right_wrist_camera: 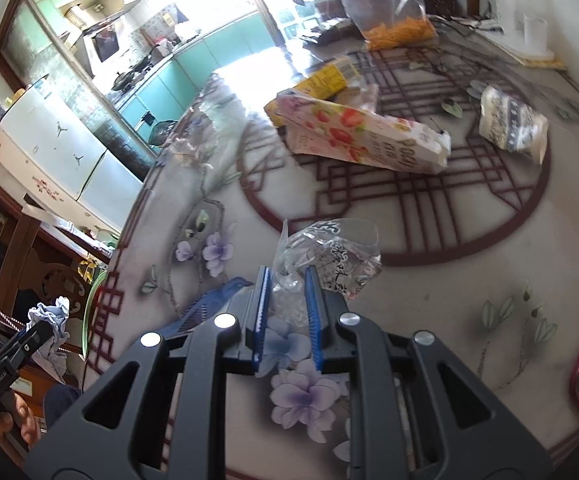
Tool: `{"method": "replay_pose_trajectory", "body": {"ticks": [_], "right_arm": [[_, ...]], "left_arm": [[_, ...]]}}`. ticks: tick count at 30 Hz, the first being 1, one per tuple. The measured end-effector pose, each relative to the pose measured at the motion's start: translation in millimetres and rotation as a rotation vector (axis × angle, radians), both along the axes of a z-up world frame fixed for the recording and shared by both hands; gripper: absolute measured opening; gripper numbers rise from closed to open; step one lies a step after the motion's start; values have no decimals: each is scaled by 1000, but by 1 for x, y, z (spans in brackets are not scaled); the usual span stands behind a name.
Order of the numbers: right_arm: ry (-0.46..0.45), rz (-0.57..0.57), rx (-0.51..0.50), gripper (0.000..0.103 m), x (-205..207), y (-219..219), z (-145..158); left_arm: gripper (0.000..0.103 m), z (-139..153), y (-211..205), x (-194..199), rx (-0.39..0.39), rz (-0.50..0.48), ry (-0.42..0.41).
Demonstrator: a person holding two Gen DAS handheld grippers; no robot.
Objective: Collect trash
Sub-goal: 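Carry crumpled paper and plastic wrapper to the red bucket and release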
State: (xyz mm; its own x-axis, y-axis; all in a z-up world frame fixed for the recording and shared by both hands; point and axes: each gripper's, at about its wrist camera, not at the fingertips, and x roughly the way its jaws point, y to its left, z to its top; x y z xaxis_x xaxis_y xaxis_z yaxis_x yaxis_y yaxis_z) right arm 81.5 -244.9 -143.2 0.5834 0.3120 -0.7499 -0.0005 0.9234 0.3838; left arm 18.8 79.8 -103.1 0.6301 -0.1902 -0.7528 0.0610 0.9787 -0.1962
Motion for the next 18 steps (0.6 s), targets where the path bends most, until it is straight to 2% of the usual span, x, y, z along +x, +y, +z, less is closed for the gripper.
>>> {"method": "replay_pose_trajectory", "body": {"ticks": [9,12,18], "right_arm": [[-97,79,-93,18,-9,38,44],[-140,109,-150,18,-14,55,62],[-201,184,-174,18,-19,89,88]], "left_arm": [[49,12,12,-1,-9,23,-37],[49,10,15,0,-14,27,-40],[49,3,27,2,-29,47,-28]]}}
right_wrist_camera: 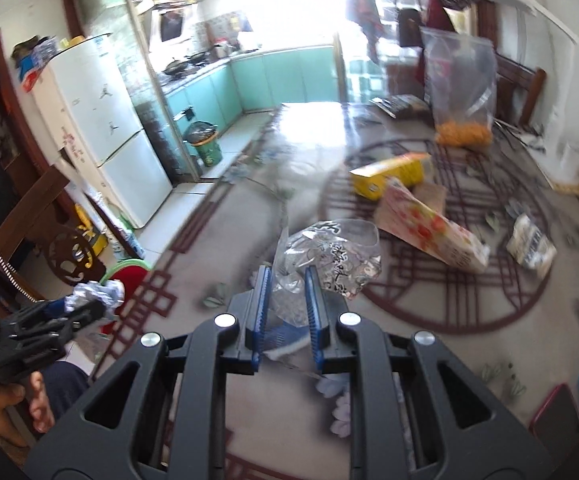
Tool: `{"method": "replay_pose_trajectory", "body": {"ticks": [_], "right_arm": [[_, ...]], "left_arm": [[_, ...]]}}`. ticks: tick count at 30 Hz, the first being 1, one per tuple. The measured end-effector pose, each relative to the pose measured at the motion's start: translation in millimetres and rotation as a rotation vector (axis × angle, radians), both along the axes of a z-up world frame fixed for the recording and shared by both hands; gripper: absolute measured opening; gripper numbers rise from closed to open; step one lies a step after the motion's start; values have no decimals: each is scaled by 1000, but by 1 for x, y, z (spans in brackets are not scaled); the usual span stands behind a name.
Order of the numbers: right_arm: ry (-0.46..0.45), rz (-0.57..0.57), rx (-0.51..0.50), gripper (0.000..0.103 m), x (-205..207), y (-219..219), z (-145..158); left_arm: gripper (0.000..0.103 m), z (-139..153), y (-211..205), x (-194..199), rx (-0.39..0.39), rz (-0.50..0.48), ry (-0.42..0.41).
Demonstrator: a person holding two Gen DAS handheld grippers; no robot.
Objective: Collect trash
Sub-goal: 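Carry crumpled paper and plastic wrapper to the red bucket and release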
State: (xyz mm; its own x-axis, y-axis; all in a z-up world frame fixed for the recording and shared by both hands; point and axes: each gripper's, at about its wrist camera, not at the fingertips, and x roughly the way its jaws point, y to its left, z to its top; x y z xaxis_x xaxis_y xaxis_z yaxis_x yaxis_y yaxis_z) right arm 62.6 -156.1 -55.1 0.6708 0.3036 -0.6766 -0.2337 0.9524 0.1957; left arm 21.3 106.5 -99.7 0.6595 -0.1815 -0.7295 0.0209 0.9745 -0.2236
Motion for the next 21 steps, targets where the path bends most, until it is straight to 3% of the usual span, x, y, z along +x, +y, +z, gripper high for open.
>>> {"method": "replay_pose_trajectory", "body": {"ticks": [13,21], "right_arm": [[46,291,-27,18,12,140,-12],[187,483,101,18,27,211,-38]], "left_arm": [[49,-1,102,-9,28,217,-11],[49,-15,167,-14,32,361,21]]}}
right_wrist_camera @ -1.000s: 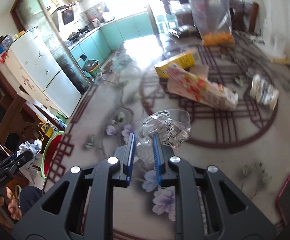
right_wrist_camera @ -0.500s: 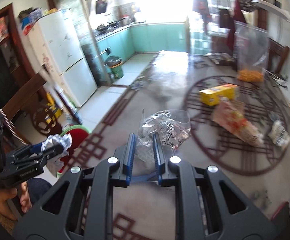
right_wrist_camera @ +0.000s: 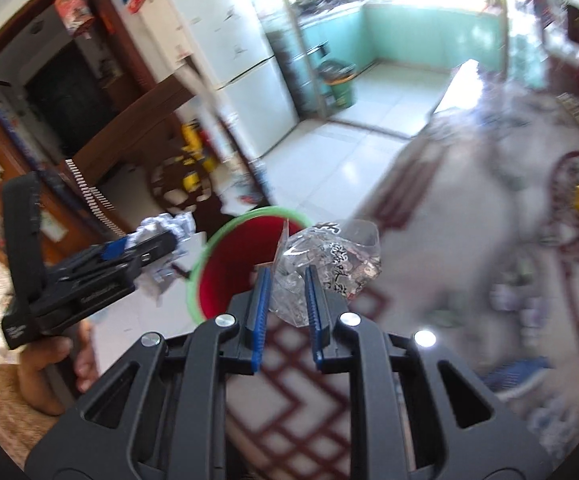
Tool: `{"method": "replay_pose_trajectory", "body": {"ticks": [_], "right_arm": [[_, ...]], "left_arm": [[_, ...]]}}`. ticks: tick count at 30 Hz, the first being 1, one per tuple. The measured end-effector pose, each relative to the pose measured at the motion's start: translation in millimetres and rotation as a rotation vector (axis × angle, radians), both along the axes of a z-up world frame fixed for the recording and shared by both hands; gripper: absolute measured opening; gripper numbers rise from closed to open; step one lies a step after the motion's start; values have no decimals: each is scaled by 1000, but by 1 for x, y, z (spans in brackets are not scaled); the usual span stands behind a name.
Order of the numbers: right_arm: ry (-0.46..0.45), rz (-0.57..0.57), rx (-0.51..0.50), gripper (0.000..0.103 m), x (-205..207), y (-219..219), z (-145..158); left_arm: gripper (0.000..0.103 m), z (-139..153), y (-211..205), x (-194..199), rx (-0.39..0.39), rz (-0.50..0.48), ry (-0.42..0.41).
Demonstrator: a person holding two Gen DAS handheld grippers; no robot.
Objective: Collect trash
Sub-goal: 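Carry crumpled paper and plastic wrapper to the red bucket and release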
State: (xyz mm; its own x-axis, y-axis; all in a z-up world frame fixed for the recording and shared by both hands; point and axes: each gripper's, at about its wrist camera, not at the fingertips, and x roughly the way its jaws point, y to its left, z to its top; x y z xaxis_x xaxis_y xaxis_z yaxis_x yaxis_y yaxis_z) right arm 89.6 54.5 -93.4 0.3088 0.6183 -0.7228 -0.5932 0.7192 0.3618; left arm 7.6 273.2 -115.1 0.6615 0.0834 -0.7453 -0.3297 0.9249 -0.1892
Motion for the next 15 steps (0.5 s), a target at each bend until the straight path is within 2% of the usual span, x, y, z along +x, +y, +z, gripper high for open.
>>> {"method": "replay_pose_trajectory", "body": {"ticks": [4,8,11,12,13,14,15], "right_arm": [[44,53,-5,18,5,26,-12],[52,80,-18,19,4,42,-19],[48,95,-28,20,1,52,-22],[48,99,-28,31,0,53,-22],[46,99,-29,45,-1,53,-21],[35,96,-26,80,-2,51,-20],[8,79,-17,88,-4,45,-16]], "left_arm": [[49,-12,17,6,-15,37,28],[49,-17,25,12,-54,50,28],[51,-18,25,19,-52,58,26],[53,-17,24,20,-50,63,27],[60,-18,25,22,-48,78,27],[73,-17,27,24,-45,94,29],[76,-17,28,24,-47,104,25]]}}
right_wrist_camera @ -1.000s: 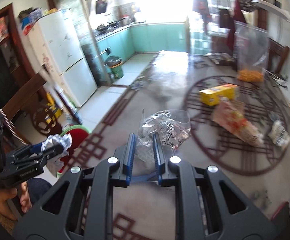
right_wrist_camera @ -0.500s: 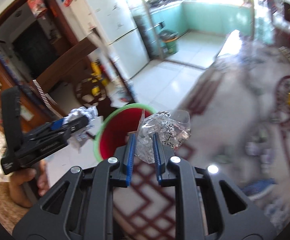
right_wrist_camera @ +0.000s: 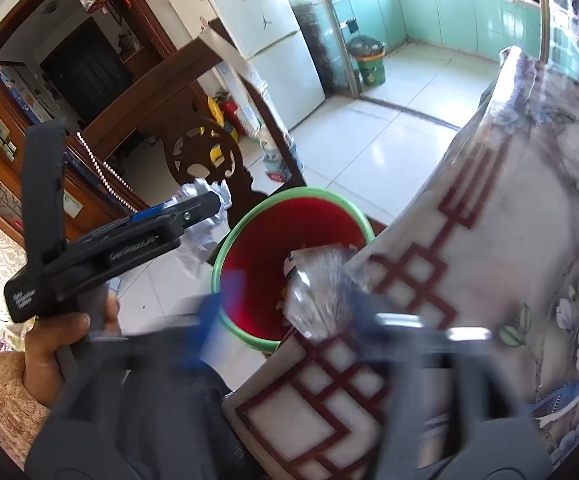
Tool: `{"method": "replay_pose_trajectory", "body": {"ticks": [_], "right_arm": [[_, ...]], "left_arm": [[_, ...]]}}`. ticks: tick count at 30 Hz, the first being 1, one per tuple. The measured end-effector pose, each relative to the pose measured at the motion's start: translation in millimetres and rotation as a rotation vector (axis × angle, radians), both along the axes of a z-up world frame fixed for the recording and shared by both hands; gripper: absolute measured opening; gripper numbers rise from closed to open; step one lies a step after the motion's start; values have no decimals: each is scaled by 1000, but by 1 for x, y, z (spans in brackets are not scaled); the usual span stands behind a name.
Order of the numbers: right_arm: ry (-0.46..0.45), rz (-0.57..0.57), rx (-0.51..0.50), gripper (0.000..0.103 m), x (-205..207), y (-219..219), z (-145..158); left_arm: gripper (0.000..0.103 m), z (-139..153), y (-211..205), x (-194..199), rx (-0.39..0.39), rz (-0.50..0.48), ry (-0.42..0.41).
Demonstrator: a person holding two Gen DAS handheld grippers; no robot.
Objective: Collect trash
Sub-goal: 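Carry crumpled paper and plastic wrapper to the red bucket and release, then grasp the stacked paper cups with the right tool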
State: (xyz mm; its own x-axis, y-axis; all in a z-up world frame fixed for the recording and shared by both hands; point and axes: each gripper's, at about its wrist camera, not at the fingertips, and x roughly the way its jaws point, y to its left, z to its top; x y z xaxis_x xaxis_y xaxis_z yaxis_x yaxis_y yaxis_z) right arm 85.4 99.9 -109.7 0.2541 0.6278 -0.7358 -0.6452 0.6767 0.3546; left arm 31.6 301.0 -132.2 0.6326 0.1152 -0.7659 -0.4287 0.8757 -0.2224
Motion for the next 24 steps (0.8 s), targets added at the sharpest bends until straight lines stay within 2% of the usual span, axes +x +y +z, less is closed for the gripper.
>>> {"method": "replay_pose_trajectory", "body": {"ticks": [4,8,13,16,20,24], "right_arm": [[-36,-25,21,88,-6,-28,8],[-80,-81,-21,88,-12,-73,11],[-121,-211,-91,88,-11,-148,13],[-140,-330,-143,89,-1,-200,12],[-148,-558,-210,89,20,-282,6],[-142,-737,-226,89,31,-346,-3]], "left_arm": [[76,2,-5,-1,-19,-10,-10],[76,1,-22,0,-22,-60,0],[76,-2,-54,4,-46,-151,18],[76,0,-74,8,-55,-195,17],[76,6,-105,13,-51,-270,18],[76,9,-129,18,-32,-328,28]]}}
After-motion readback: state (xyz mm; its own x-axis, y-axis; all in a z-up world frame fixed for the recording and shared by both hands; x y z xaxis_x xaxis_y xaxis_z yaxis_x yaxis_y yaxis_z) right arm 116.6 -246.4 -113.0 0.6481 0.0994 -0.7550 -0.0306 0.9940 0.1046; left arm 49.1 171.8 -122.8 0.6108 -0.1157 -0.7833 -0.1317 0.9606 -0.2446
